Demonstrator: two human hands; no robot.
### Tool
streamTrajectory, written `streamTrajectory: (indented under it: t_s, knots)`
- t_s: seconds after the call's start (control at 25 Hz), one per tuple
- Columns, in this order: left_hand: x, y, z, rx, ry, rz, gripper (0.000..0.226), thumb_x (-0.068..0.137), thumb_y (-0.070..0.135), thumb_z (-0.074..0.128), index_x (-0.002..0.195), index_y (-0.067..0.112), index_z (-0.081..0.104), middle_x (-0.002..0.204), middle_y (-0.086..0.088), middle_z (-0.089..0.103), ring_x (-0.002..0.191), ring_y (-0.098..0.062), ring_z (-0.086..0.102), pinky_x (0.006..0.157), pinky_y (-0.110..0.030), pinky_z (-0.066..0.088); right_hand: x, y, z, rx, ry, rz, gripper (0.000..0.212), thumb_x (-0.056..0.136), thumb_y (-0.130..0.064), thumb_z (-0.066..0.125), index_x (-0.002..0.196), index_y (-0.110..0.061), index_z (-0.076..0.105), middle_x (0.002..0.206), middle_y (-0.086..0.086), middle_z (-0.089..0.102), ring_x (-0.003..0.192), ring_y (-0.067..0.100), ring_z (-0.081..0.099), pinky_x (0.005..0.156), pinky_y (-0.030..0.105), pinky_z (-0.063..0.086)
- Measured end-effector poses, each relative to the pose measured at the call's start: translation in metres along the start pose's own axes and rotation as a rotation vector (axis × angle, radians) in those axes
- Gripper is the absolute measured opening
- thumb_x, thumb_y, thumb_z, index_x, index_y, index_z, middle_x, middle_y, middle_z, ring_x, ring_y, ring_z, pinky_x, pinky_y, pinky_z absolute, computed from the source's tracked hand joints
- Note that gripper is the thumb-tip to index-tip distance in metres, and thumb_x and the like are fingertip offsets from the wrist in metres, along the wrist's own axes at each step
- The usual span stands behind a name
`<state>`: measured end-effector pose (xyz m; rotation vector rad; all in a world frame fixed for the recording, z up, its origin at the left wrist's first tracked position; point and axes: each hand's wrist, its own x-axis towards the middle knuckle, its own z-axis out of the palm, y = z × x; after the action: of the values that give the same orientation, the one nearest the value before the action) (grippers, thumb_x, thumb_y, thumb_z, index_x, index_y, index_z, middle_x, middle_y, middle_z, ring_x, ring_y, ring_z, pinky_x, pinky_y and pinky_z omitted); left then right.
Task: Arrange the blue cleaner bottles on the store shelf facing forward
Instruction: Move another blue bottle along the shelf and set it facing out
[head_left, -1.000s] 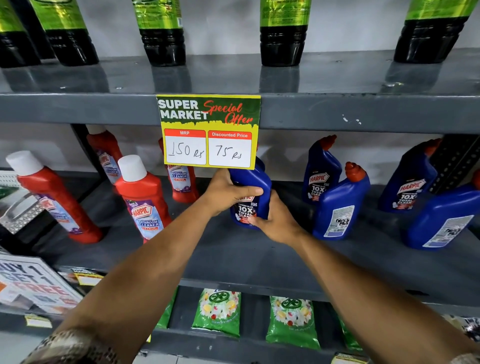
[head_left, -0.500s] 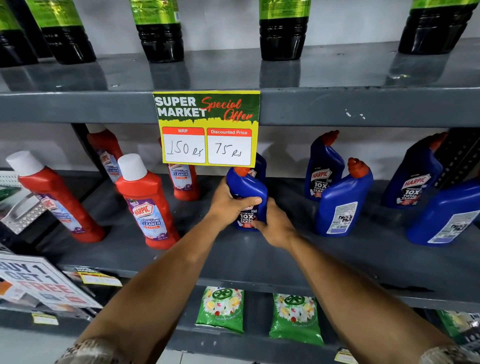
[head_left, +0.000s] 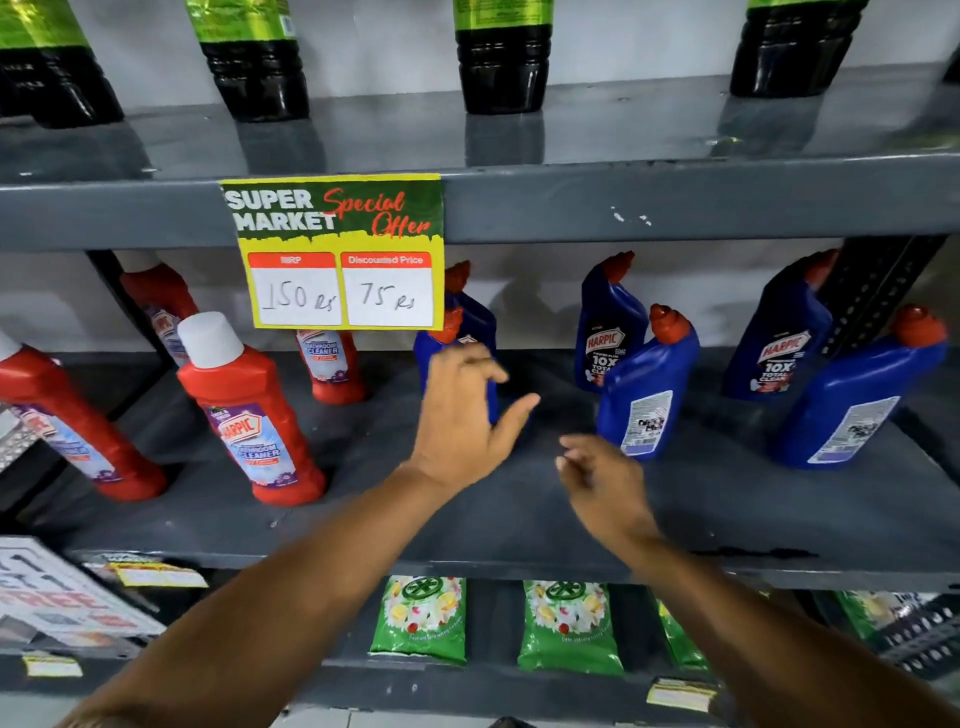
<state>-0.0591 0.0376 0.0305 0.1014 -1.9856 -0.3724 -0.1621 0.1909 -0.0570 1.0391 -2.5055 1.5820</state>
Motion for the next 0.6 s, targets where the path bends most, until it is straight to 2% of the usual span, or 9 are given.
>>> streamTrajectory:
  t_s: [0.08,0.12,0.2,0.28,0.32,0.44,0.52,0.6]
  knots:
    - [0.009,0.020,0.027,-0.174,-0.261,-0.137,0.045,0.080,0.036,0.069,0.114,0.014,0.049,0.113,-0.009,0.056,0.107,-0.019,0.051,0.093,-0.028,0.043,-0.003,0.014,-0.028,-0.017,0.171,0.083,0.020,0.080,-0.018,0.070,0.098,-0.022,0.064,0.090,0.004,0.069,0.080,0.020,0.067,0.074,0.024,0.049]
    - [0.016,0.029,0.042,-0.262,-0.397,-0.280,0.052,0.080,0.034,0.070,0.122,0.014,0.048,0.118,-0.003,0.054,0.109,-0.014,0.051,0.093,-0.023,0.043,-0.001,0.020,-0.043,-0.024,0.230,0.117,0.024,0.078,-0.018,0.072,0.099,-0.020,0.061,0.096,0.007,0.066,0.086,0.023,0.066,0.076,0.025,0.048]
    - [0.030,0.041,0.073,-0.438,-0.581,-0.531,0.059,0.080,0.028,0.073,0.130,0.017,0.044,0.122,0.007,0.052,0.112,-0.007,0.051,0.094,-0.018,0.041,0.011,0.027,-0.067,0.030,0.220,0.180,0.040,0.076,-0.014,0.074,0.112,-0.013,0.055,0.112,0.007,0.061,0.104,0.026,0.062,0.085,0.027,0.052]
    - [0.039,0.045,0.100,-0.551,-0.630,-0.657,0.056,0.079,0.022,0.075,0.127,0.021,0.046,0.117,0.010,0.058,0.107,-0.005,0.057,0.097,-0.026,0.046,0.022,0.028,-0.080,0.075,0.142,0.199,0.049,0.075,-0.010,0.074,0.118,-0.013,0.051,0.114,0.001,0.061,0.111,0.026,0.061,0.084,0.014,0.050]
    - [0.043,0.047,0.110,-0.575,-0.632,-0.691,0.054,0.078,0.020,0.077,0.124,0.021,0.049,0.115,0.009,0.062,0.103,-0.004,0.060,0.096,-0.030,0.049,0.026,0.029,-0.084,0.058,0.101,0.214,0.054,0.076,-0.012,0.075,0.124,-0.011,0.050,0.117,0.001,0.062,0.113,0.026,0.061,0.085,0.014,0.049]
    - [0.049,0.046,0.126,-0.557,-0.654,-0.720,0.051,0.070,0.026,0.082,0.116,0.021,0.061,0.110,0.003,0.071,0.095,-0.008,0.068,0.089,-0.032,0.054,0.031,0.036,-0.084,0.040,0.019,0.269,0.073,0.079,-0.019,0.074,0.141,-0.006,0.038,0.137,0.013,0.056,0.125,0.029,0.055,0.103,0.042,0.045]
    - [0.048,0.050,0.127,-0.528,-0.666,-0.713,0.038,0.063,0.033,0.082,0.098,0.031,0.066,0.096,0.009,0.074,0.087,-0.007,0.071,0.080,-0.030,0.055,0.032,0.039,-0.086,0.029,0.000,0.249,0.074,0.078,-0.019,0.074,0.141,-0.006,0.037,0.137,0.014,0.055,0.125,0.030,0.054,0.104,0.047,0.044]
    - [0.048,0.053,0.127,-0.516,-0.627,-0.753,0.037,0.061,0.034,0.083,0.094,0.031,0.066,0.096,0.006,0.075,0.087,-0.009,0.072,0.081,-0.034,0.057,0.034,0.038,-0.087,0.020,-0.008,0.245,0.072,0.078,-0.019,0.073,0.140,-0.008,0.038,0.135,0.013,0.056,0.124,0.029,0.054,0.103,0.045,0.045]
